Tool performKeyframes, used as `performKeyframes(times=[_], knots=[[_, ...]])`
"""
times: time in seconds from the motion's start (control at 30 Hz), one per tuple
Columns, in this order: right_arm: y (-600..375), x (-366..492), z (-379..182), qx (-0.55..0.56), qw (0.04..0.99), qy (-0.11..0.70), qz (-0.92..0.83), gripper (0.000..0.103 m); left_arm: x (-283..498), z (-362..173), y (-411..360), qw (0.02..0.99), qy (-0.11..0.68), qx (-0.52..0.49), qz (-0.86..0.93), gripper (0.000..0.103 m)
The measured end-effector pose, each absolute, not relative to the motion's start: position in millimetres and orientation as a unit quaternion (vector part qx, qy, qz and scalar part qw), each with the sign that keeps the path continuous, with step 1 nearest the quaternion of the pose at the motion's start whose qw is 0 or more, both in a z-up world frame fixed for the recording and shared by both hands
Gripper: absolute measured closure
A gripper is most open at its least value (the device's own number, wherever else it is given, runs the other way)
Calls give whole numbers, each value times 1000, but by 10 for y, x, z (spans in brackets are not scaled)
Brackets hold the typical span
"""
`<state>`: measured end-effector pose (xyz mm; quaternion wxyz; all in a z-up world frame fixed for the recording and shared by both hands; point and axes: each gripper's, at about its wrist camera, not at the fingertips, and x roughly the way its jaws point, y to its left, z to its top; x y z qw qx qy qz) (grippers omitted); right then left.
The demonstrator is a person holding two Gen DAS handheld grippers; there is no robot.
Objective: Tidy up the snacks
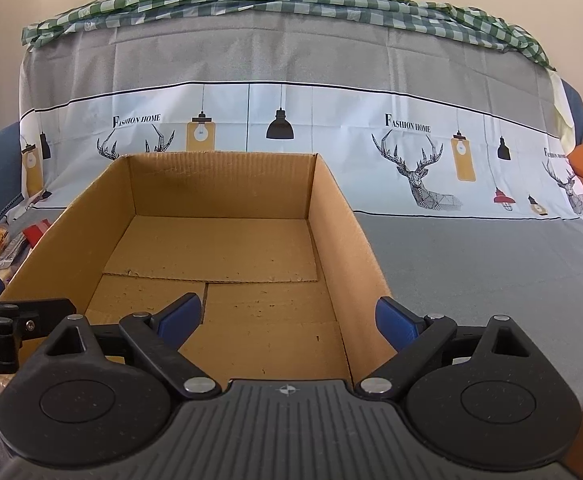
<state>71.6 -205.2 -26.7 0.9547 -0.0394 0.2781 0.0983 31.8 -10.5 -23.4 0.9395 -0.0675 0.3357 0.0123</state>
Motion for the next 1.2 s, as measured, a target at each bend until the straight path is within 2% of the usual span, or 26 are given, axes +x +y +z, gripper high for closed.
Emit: performKeyframes(times=[0.43,0.7,0.8,0.97,1.07,1.2], knots=[[-2064,691,-249,-31,956,269,109,9,293,-206,-60,941,330,-75,22,18],[-2060,664,-240,-33,962,249,104,16,294,-187,-7,941,328,-84,26,26],[-2050,660,-230,-30,964,242,101,19,280,-169,38,941,325,-88,29,35],[-1975,629,-178,-31,970,221,93,19,236,-134,151,942,318,-103,27,58],[-1911,605,-136,-23,973,212,91,19,193,-121,249,941,318,-111,30,65],[-1781,577,-91,-2,972,210,102,25,110,-102,405,939,318,-122,42,65]])
